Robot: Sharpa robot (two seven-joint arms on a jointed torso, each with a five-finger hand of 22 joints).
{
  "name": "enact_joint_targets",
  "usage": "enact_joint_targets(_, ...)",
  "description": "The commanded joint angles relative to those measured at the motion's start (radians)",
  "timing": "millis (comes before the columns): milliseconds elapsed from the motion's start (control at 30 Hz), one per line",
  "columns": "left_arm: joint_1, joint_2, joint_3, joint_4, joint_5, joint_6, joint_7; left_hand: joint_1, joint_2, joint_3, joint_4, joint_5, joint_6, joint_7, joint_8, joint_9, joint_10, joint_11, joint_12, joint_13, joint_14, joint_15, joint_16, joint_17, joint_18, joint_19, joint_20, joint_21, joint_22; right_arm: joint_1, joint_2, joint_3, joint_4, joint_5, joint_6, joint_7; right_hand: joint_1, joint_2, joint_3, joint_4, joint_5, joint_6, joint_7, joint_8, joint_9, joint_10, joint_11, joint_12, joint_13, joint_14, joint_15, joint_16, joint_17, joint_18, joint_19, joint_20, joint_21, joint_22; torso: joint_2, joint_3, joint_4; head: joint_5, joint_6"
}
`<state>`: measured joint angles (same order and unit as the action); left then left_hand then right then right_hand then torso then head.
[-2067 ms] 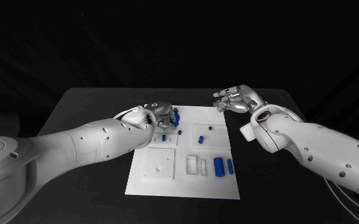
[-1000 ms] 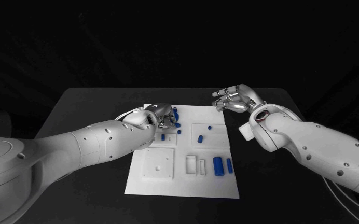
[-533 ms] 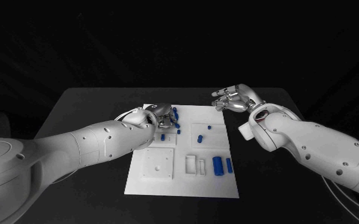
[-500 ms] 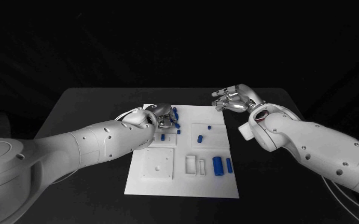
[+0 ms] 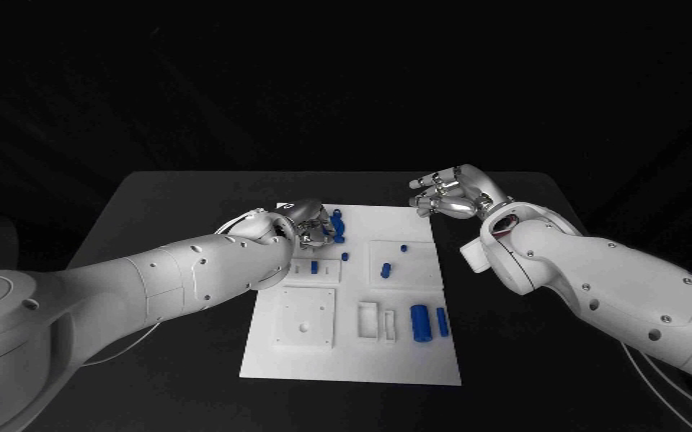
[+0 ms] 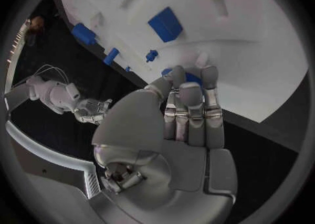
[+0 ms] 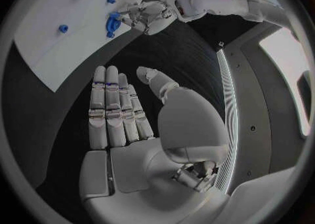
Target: Assemble the parts on the task board
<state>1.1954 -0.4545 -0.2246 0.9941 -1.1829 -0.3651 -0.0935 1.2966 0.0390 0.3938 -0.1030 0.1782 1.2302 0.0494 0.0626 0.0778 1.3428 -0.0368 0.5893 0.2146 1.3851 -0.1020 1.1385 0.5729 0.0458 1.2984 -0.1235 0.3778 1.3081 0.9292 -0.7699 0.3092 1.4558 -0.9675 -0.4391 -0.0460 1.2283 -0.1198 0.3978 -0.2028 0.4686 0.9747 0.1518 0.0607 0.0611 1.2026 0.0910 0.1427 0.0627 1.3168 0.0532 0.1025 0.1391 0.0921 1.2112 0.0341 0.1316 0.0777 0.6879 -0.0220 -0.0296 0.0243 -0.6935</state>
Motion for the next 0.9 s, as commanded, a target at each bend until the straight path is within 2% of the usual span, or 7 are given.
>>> enact_joint_targets(33,-0.001,-0.008,0.002,0.010,0.101,-0.029,0.028,-0.006,-0.002,0.007,-0.003,0.008,0.012,-0.002,0.002,0.049,0.009,-0.002,-0.005,0.001,0.004,-0.006,0.007,0.002,-0.004,-0.006,-0.002,0.005,0.019,0.000,0.001,0.000,0.000,-0.008,0.013,0.006,-0.003,0.009,0.006,0.000,-0.003,0.007,0.002,0.001,0.001,0.007,-0.003,0.000,-0.001,0.000,-0.003,0.002,0.001,-0.007,-0.004,-0.001,0.004,-0.001,-0.001,-0.0004,0.0016,0.003,0.003)
enact_joint_targets(300,0.000,-0.039,0.011,0.041,0.183,-0.023,0.032,-0.010,-0.002,0.007,-0.006,0.009,0.014,-0.003,0.003,0.060,0.011,-0.002,-0.005,0.002,0.004,-0.006,0.006,0.003,-0.005,-0.007,-0.003,0.008,0.019,0.000,0.001,0.000,-0.001,-0.016,0.015,0.005,-0.003,0.011,0.005,0.000,-0.004,0.011,0.001,0.001,0.001,0.008,-0.003,0.001,-0.001,0.001,-0.004,0.002,0.001,-0.008,-0.004,-0.002,0.004,-0.001,-0.001,-0.0004,0.0010,0.010,0.010)
enact_joint_targets(567,0.000,-0.069,0.031,0.076,0.279,0.009,0.012,-0.011,-0.003,0.007,-0.007,0.009,0.014,-0.004,0.003,0.064,0.012,-0.003,-0.006,0.003,0.003,-0.006,0.005,0.003,-0.005,-0.007,-0.003,0.008,0.019,0.000,0.001,0.000,-0.001,-0.044,0.021,0.004,-0.002,0.012,0.003,-0.001,-0.005,0.022,0.000,0.002,0.002,0.012,-0.005,0.003,-0.001,0.004,-0.006,0.005,0.003,-0.008,-0.001,-0.003,0.007,0.000,0.000,0.0005,0.0010,0.014,0.013)
enact_joint_targets(700,0.001,-0.077,0.037,0.080,0.291,0.025,-0.009,-0.012,-0.001,0.006,-0.008,0.008,0.012,-0.003,0.003,0.068,0.011,-0.002,-0.006,0.003,0.002,-0.006,0.004,0.002,-0.006,-0.008,-0.004,0.009,0.018,0.000,0.001,0.000,0.000,-0.050,0.024,0.003,-0.002,0.012,0.003,-0.001,-0.005,0.022,0.000,0.002,0.002,0.012,-0.005,0.003,-0.001,0.004,-0.006,0.005,0.003,-0.008,-0.001,-0.003,0.007,0.000,-0.001,0.0015,0.0012,0.015,0.015)
enact_joint_targets(900,0.002,-0.085,0.040,0.080,0.262,0.063,-0.054,-0.012,-0.001,0.006,-0.008,0.007,0.007,-0.002,0.002,0.067,0.009,-0.002,-0.007,0.003,0.001,-0.006,0.003,0.002,-0.006,-0.009,-0.003,0.009,0.018,0.000,0.000,0.000,0.000,-0.053,0.027,0.001,-0.002,0.012,0.003,-0.001,-0.005,0.022,0.000,0.002,0.002,0.012,-0.005,0.003,-0.001,0.004,-0.006,0.005,0.003,-0.008,-0.001,-0.003,0.007,0.000,0.000,0.0014,-0.0012,0.016,0.015)
